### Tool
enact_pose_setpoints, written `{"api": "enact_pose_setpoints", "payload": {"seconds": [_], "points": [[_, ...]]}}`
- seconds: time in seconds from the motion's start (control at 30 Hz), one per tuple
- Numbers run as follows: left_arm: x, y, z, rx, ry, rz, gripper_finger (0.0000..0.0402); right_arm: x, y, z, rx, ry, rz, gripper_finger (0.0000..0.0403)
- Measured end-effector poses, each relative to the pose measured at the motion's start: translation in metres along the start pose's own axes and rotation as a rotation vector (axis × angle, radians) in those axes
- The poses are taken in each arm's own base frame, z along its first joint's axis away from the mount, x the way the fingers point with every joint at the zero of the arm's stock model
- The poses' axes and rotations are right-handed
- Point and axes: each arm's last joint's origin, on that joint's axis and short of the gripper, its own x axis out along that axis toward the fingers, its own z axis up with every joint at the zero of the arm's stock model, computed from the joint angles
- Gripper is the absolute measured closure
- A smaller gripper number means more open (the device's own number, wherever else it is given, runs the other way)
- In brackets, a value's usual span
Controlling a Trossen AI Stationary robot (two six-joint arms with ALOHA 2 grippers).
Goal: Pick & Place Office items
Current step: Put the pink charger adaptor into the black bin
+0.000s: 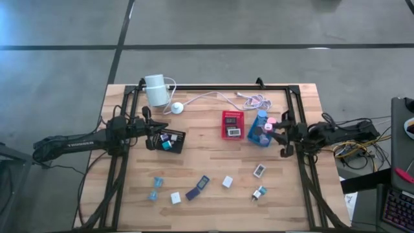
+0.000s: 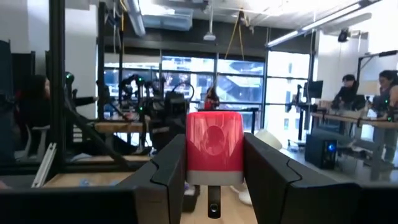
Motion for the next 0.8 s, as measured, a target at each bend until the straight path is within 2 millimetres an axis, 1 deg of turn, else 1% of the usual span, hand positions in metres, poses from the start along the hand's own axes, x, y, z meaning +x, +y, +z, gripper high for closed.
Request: {"api": "enact_pose_setpoints", "payload": {"seconds": [0.13,0.47,0.8], "points": [[0.000,0.000,0.000,0.008,0.000,0.000,0.0388,-0.001,0.001,-0.008,-0.007,0.023,0.001,0.0280],[0.000,0.000,0.000,0.069,-0.001,0.002,0.0388,-0.001,0.000,-0.012,-0.009,0.050,-0.017,0.0280],[0.000,0.000,0.000,0.071,-0.001,0.002,0.0386,-0.001,0.000,-0.013,0.001,0.054,-0.026,0.0279]]}}
